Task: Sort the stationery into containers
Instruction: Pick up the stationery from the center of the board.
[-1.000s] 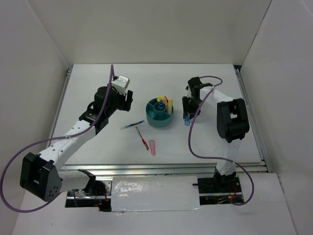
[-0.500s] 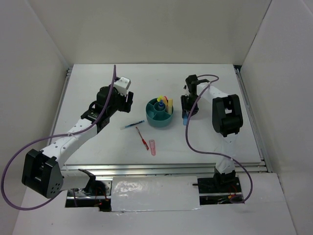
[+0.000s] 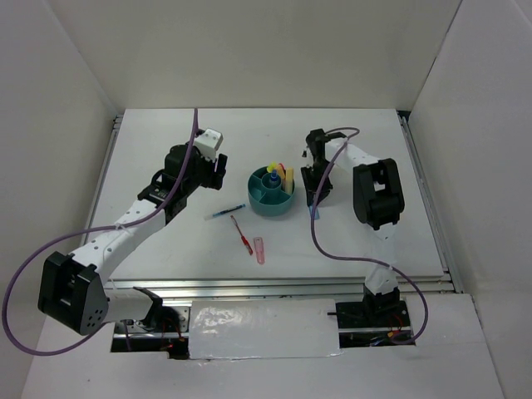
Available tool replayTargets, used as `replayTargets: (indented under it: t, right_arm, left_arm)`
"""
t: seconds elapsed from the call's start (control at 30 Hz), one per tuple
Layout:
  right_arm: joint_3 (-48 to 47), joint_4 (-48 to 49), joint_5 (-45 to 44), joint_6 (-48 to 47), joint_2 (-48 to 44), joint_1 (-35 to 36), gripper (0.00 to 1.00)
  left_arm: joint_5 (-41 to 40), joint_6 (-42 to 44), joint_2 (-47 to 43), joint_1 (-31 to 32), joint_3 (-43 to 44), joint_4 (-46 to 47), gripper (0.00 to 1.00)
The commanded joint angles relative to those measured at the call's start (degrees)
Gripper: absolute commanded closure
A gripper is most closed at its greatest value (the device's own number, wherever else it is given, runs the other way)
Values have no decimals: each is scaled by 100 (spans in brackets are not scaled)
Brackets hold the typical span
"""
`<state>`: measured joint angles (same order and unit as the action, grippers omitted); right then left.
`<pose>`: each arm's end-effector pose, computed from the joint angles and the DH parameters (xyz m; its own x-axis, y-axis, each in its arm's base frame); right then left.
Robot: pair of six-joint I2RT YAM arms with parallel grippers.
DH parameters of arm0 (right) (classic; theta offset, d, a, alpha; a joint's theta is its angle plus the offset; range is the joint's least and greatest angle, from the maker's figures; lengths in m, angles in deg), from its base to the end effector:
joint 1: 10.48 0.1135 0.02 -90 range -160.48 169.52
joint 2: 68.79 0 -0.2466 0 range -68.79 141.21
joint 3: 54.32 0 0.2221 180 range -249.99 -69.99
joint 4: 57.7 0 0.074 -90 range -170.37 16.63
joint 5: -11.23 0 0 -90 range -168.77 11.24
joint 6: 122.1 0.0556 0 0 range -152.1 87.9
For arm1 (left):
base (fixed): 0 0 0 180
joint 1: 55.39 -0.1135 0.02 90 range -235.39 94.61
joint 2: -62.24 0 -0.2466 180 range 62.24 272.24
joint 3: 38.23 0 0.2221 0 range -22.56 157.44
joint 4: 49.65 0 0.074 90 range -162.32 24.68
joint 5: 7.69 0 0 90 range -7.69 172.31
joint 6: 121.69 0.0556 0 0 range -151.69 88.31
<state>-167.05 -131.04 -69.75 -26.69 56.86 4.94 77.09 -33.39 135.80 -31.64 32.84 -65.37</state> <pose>0.3723 0.1117 0.1356 -0.9834 -0.1746 -0.0502 -0.1806 0.9701 0.1619 0.2720 -0.1142 0.2999 -0.2955 0.0977 -0.9503 0.3133 0.9496 0.0002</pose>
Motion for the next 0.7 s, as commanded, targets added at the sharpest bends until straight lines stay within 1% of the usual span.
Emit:
replayTargets:
  t: [0.0, 0.07, 0.2, 0.4, 0.47, 0.53, 0.67]
  right_arm:
    - [38, -411, -172, -250, 180, 224, 76]
    - [29, -421, -268, -330, 162, 260, 73]
    - [99, -535, -725, -470, 127, 242, 63]
    - [679, -289, -1296, -374, -277, 49, 62]
    - [880, -193, -1393, -304, -356, -48, 62]
    - [951, -139, -1447, -243, -435, -153, 59]
    - [934, -139, -1306, -260, -418, -259, 49]
  left_arm:
    - [29, 46, -61, -37, 165, 93, 27]
    - [29, 64, -96, -37, 156, 76, 27]
    - [20, 90, -123, -37, 138, 76, 27]
    - [29, 82, -184, -37, 68, 111, 27]
    - [29, 82, -228, -37, 33, 120, 27]
    - [38, 73, -263, -37, -2, 120, 27]
    - [64, 55, -307, -37, -38, 120, 27]
